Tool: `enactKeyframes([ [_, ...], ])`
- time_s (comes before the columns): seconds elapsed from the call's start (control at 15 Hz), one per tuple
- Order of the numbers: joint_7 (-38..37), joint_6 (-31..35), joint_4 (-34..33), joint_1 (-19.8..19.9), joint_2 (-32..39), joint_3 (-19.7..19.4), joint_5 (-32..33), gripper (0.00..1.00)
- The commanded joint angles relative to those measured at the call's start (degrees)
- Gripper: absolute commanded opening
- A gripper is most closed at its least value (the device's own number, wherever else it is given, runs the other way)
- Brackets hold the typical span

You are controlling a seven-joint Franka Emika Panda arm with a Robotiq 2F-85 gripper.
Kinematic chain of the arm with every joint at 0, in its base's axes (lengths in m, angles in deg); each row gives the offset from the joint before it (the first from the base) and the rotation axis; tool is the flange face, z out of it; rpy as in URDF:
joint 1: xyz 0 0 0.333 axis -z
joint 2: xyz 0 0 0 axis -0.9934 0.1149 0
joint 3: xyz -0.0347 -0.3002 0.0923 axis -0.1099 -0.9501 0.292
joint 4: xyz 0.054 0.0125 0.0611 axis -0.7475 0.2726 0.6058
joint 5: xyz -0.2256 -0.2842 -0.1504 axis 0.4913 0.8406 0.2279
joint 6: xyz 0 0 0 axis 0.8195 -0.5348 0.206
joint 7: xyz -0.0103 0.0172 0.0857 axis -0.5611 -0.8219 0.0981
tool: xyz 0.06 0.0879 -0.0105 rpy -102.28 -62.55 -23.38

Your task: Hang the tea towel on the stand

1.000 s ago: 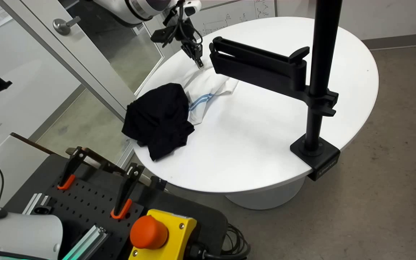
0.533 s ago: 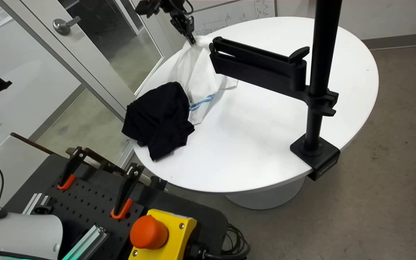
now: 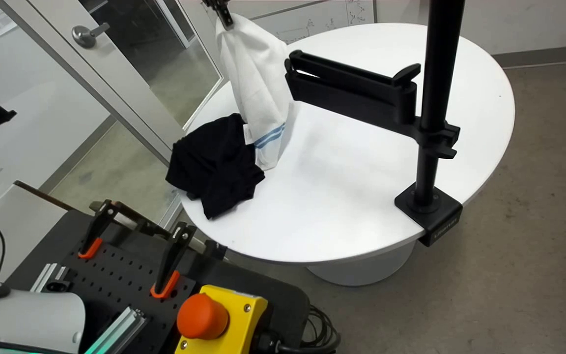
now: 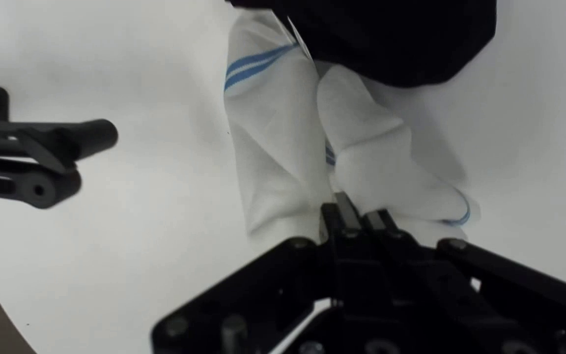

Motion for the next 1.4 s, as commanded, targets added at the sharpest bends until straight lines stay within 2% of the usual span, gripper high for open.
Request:
enactKeyframes([
  [0.0,4.92,-5.86,8.23,2.5,-11.37,1.58,-2.13,0.01],
  [0.6,11.95,-16.88,13.93,6.62,-27.15,1.02,-5.77,0.01],
  [0.93,13.14,-24.26,14.76,9.29,-31.6,-0.35,-4.37,0.01],
  [1.33,11.79,-29.72,13.35,13.19,-31.84,-3.16,-3.71,0.01],
])
